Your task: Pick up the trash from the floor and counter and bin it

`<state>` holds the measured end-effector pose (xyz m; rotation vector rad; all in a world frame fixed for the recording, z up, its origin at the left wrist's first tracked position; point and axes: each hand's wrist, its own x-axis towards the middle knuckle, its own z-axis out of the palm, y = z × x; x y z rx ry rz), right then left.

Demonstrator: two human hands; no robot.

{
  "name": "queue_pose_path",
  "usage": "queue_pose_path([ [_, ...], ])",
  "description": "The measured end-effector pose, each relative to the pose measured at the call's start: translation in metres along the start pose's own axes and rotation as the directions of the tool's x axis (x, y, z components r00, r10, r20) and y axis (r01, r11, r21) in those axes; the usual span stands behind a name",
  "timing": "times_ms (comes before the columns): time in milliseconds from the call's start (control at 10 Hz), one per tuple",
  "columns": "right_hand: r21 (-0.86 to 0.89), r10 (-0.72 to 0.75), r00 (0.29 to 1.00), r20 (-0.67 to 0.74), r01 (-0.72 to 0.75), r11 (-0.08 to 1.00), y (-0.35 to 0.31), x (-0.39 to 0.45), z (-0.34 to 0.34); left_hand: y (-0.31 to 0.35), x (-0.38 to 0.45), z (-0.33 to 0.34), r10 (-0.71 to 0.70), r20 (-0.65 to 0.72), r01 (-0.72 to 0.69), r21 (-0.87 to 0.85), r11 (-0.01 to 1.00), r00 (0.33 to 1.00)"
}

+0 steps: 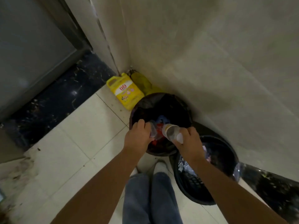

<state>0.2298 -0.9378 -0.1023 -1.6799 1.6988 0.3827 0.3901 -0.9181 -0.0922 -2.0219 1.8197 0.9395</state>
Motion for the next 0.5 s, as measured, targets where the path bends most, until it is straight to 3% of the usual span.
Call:
queue_pose_path([
  [100, -0.08, 0.01, 1.0, 0.013, -0.009, 0.997, 0.015, 0.048, 0.049, -0.02, 0.05, 0.063, 0.002, 0.027, -0.002, 0.017, 1.0, 1.0],
  [300, -0.266, 0.009, 0.996, 0.094, 0.016, 0.964, 0.013, 0.075, 0.092, -0.044, 0.074, 0.11, -0.009, 0.094, 0.003, 0.064, 0.998, 0.996],
  [400, -0.264, -0.055, 0.994, 0.094, 0.078, 0.961, -0.005, 0.064, 0.084, -0.053, 0.058, 0.091, 0.01, 0.043, -0.01, 0.008, 1.0, 0.999],
  [500, -0.327, -0.133, 0.983, 0.124, 0.167, 0.93, -0.033, 0.049, 0.056, -0.067, 0.041, 0.046, 0.005, 0.012, -0.005, 0.061, 0.998, 1.0],
])
